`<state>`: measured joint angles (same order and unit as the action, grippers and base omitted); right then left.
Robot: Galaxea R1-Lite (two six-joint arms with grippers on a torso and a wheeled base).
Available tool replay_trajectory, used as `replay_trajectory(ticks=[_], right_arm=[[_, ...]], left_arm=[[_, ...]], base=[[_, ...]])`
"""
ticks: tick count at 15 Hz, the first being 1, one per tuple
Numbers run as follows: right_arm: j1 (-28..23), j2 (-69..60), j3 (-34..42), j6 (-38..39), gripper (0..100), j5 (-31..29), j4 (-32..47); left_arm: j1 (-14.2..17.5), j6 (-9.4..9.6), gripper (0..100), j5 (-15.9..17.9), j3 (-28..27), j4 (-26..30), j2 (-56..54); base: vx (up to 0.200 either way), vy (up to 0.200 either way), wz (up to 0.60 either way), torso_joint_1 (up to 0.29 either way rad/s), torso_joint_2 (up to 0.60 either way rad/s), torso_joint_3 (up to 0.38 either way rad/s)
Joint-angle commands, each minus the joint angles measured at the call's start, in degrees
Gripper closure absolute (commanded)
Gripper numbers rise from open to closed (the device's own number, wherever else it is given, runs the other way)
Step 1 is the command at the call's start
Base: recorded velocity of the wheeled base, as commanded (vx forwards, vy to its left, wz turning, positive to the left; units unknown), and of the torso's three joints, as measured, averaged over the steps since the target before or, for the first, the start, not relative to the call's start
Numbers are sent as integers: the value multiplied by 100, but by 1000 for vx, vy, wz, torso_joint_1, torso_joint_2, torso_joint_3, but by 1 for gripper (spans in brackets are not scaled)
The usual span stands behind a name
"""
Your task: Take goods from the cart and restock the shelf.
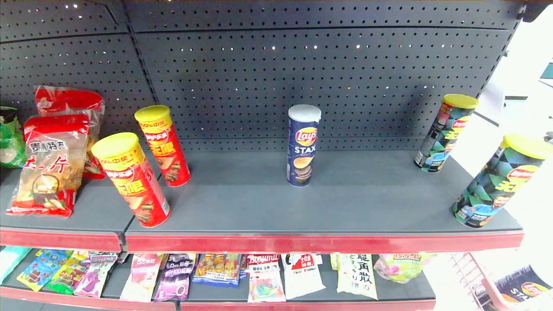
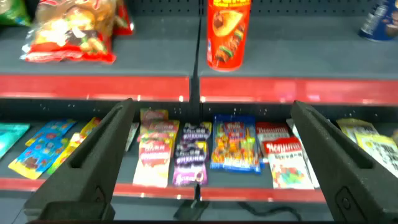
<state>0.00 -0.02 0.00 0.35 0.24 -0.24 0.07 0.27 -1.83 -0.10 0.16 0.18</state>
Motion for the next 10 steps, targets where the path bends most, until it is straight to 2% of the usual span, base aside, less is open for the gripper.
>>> replay_trajectory(ticks=[1, 5, 10], right_arm=[[0, 2, 0, 9, 0, 2, -2], [0, 2, 0, 0, 0, 11, -2], [0, 2, 0, 0, 0, 20, -2]], left_arm=[[1, 0, 0, 7, 1, 2, 8], [1, 17, 0, -2, 1, 2, 8], [1, 17, 0, 7, 1, 2, 8]], base=[[0, 0, 0, 0, 0, 0], [0, 0, 0, 0, 0, 0], [0, -200, 0, 3, 2, 2]])
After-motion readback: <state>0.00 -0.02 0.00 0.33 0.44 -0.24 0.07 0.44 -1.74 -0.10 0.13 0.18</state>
